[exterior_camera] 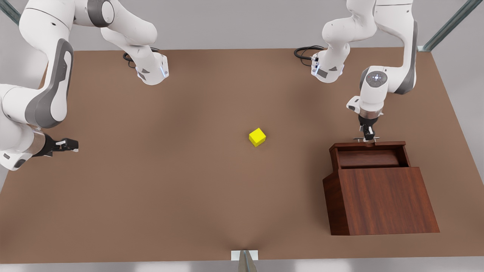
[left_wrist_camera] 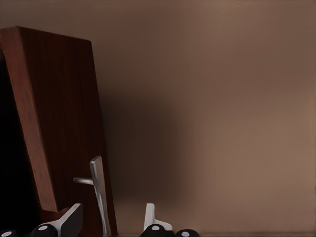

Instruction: Open the drawer with left arm, place the square in the middle with right arm, and place the square in the drawer with left arm

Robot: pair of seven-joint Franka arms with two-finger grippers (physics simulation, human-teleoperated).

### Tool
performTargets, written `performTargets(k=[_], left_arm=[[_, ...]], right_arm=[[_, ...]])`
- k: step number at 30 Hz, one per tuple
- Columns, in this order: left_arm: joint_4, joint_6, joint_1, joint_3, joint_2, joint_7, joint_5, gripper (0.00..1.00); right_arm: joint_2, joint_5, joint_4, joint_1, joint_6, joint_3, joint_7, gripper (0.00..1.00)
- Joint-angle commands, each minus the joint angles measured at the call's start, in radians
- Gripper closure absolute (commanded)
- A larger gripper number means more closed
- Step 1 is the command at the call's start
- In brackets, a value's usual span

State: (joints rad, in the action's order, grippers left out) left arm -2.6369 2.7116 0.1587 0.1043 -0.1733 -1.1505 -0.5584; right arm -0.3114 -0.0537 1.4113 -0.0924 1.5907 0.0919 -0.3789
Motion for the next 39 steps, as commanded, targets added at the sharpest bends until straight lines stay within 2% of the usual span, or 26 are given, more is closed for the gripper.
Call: performTargets(k=[1,6,7,8,10,12,14,16,18,21,27,31,39], left_arm=[[0.002,-0.006,-0.001,0.000,-0.006,0.000,0.000,0.29],[0.054,-0.131,-0.083,0.003,-0.100,0.041,0.031,0.28],[0.081,-0.173,-0.102,0.014,-0.100,0.078,0.118,0.17],[0.126,-0.210,-0.117,0.072,-0.083,0.210,0.291,0.00],[0.270,-0.306,-0.120,0.176,0.021,0.486,0.307,0.00],[0.517,-0.469,-0.146,0.258,0.192,0.768,0.307,0.00],[0.682,-0.510,-0.303,0.256,0.337,1.037,0.307,0.00],[0.770,-0.503,-0.435,0.256,0.457,1.157,0.307,0.00],[0.750,-0.519,-0.519,0.248,0.460,1.244,0.356,0.00],[0.667,-0.533,-0.544,0.248,0.440,1.276,0.442,0.00],[0.719,-0.394,-0.645,0.247,0.567,1.299,0.434,0.00],[0.716,-0.309,-0.647,0.247,0.610,1.319,0.391,0.00],[0.715,-0.303,-0.633,0.247,0.664,1.290,0.290,0.00]], right_arm=[[0.000,0.000,0.000,0.000,0.000,-0.001,0.000,0.00],[0.002,0.003,-0.002,0.000,-0.002,0.000,0.000,0.00],[0.002,-0.001,-0.002,0.003,0.000,0.000,-0.002,0.00],[0.005,-0.002,-0.002,0.005,0.000,-0.001,-0.002,0.00],[0.009,-0.002,-0.018,0.005,-0.002,0.000,-0.002,0.00],[0.000,0.003,-0.080,-0.004,0.002,0.000,0.002,0.00],[0.000,0.000,-0.075,-0.003,0.034,0.002,0.000,0.00],[0.002,0.000,-0.075,-0.006,0.034,0.003,0.000,0.00],[-0.001,0.005,-0.077,-0.009,0.037,0.008,0.002,0.00],[-0.008,0.005,-0.080,-0.012,0.052,0.008,0.002,0.00],[-0.006,0.002,-0.083,-0.020,0.052,0.011,0.002,0.00],[-0.003,0.000,-0.083,-0.024,0.052,0.011,0.002,0.00],[0.006,-0.003,-0.069,-0.030,0.034,0.020,0.000,0.00]])
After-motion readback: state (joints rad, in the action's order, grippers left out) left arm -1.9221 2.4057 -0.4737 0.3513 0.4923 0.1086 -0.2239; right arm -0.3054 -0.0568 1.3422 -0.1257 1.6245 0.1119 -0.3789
